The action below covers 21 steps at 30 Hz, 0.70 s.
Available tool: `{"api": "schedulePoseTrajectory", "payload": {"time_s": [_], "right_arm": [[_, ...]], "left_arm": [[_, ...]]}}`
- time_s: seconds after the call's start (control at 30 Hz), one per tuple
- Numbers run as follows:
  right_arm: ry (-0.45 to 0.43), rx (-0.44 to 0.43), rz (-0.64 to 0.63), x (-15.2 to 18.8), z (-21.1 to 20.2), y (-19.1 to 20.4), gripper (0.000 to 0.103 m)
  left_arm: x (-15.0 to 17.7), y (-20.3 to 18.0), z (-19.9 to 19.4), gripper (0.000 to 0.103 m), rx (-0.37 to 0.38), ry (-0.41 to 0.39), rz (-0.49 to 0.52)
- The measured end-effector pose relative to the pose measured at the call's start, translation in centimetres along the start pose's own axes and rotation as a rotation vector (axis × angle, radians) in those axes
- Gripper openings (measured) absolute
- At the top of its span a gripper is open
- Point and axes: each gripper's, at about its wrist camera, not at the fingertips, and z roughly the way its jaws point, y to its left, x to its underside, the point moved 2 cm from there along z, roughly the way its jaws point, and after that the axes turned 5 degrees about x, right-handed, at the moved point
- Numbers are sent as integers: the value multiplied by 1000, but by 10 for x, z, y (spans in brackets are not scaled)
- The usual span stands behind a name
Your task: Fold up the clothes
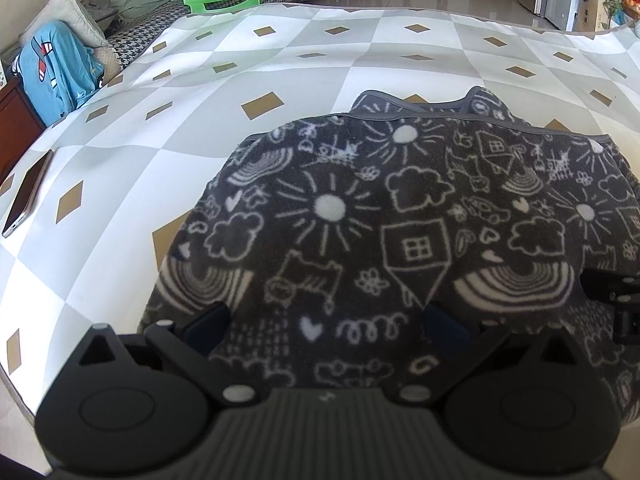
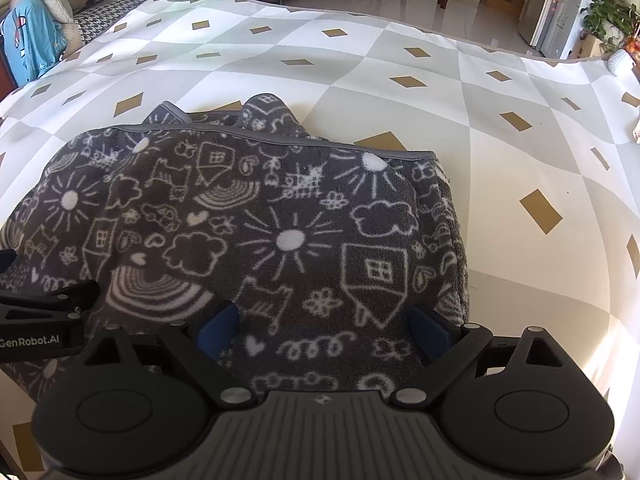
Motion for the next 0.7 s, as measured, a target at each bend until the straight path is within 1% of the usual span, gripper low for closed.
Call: {"api": "schedulePoseTrajectory", "payload": {"time_s": [0.27,0.7], "right_arm": [[1,9,13,-1,3,2,97],[7,7,40,-2,8,0,101]], "left_arm": [[-1,4,3,103,19,-4,-32],[-2,5,5,103,17,-14,-59]]}}
